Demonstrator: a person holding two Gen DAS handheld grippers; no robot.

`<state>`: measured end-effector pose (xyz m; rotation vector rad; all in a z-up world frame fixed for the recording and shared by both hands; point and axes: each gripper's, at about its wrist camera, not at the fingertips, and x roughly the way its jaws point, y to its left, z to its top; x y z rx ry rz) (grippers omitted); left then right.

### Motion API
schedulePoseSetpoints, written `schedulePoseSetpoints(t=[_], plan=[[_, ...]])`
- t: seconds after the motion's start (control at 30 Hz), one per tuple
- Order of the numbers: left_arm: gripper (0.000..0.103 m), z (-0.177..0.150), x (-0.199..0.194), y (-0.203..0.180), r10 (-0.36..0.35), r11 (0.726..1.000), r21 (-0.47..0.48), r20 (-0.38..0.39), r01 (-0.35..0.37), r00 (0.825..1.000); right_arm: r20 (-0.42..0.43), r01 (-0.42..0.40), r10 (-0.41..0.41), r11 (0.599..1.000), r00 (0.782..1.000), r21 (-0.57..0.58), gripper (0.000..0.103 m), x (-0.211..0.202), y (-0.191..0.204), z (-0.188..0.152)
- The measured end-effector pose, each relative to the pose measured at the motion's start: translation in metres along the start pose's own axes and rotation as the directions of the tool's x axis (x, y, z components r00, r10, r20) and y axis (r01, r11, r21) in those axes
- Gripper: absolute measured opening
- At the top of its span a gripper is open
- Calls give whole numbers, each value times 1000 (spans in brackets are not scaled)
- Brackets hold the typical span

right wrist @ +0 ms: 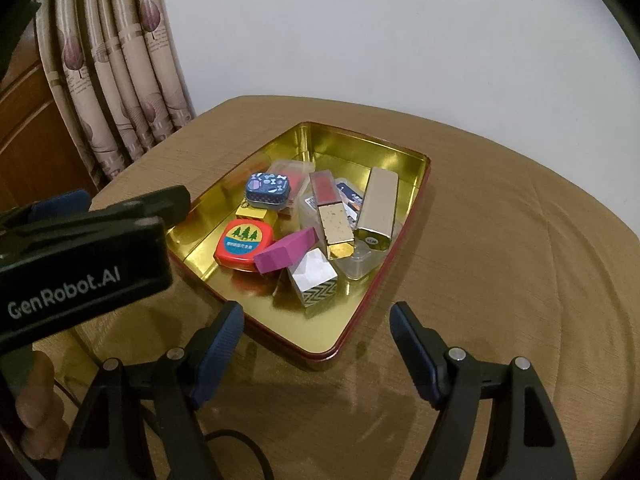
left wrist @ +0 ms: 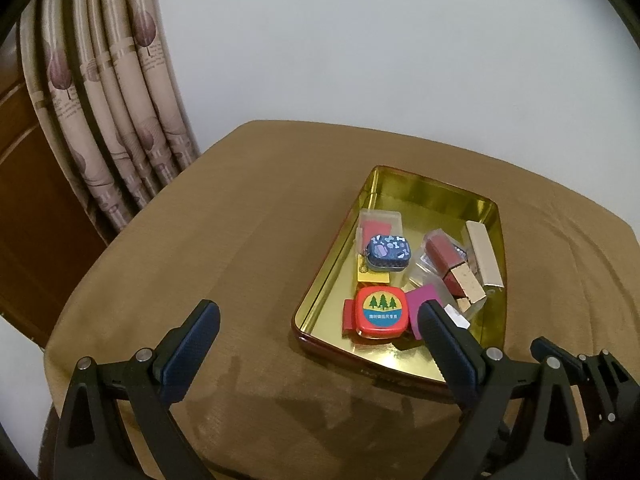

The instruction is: Organize rigid objects

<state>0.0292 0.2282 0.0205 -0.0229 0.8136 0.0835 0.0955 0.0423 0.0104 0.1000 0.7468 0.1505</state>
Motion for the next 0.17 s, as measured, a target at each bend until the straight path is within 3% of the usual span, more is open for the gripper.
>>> schedulePoseSetpoints(t=[0.17], plan=[[99,1,0,0,2,1000,-1,-6,-2,1000,0,0,0,1000,1000,2,78,0,0,0]])
